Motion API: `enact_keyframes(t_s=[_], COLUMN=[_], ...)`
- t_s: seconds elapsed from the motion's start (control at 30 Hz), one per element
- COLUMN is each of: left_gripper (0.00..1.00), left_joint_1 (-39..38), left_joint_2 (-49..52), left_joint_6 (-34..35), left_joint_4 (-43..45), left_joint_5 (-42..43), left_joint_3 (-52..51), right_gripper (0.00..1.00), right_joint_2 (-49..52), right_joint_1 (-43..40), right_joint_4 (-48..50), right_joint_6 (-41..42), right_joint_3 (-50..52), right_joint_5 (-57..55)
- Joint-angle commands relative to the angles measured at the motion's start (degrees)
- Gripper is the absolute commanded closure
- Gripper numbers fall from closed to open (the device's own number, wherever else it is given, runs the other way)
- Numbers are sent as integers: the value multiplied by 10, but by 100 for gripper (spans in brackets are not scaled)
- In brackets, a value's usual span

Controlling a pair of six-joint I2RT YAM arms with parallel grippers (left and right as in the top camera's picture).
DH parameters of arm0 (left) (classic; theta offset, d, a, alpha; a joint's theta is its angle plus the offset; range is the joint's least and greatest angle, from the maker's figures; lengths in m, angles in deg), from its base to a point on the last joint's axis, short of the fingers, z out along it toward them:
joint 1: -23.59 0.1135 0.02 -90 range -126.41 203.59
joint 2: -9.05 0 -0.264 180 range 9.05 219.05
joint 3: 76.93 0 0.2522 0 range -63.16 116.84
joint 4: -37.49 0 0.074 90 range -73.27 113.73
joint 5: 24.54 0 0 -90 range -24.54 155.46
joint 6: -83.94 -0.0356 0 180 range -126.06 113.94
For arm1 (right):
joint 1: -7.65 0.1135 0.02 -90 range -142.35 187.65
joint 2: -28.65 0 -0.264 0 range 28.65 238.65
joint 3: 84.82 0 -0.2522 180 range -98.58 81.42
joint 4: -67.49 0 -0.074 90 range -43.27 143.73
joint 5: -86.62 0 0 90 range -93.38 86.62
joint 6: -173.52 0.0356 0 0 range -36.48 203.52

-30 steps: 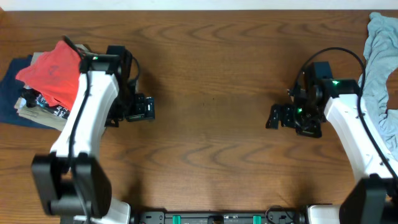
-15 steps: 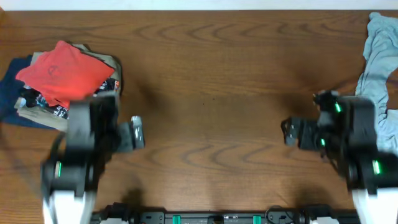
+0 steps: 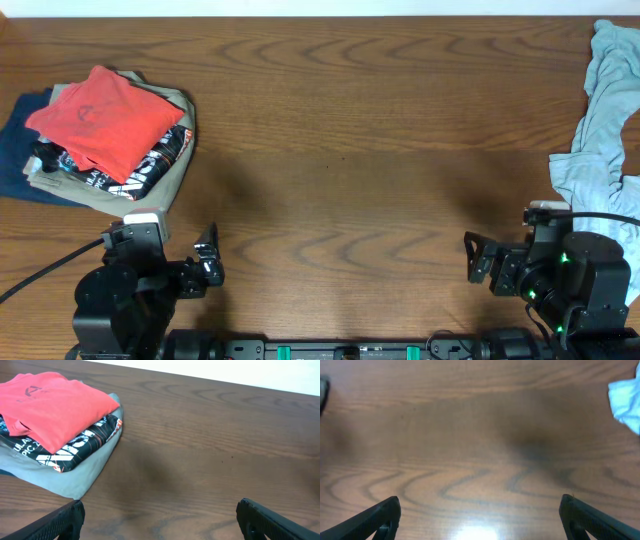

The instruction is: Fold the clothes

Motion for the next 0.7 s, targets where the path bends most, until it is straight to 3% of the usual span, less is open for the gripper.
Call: enact_keyframes(t_s=[0.0, 0.67], left_gripper=[2, 2], left_joint_1=[0, 0], left_joint_2=[0, 0], left_joint_6=[5, 5], left_joint_4=[0, 0], left_joint_5=[-5, -5], left_joint_3=[-4, -4], right_gripper=[1, 1], right_joint_2=[-1, -1], right_joint_1=[6, 6], right_joint_4=[-11, -16], right_joint_6=[5, 5], right_joint_3=[5, 5], right_joint_5=[-5, -5])
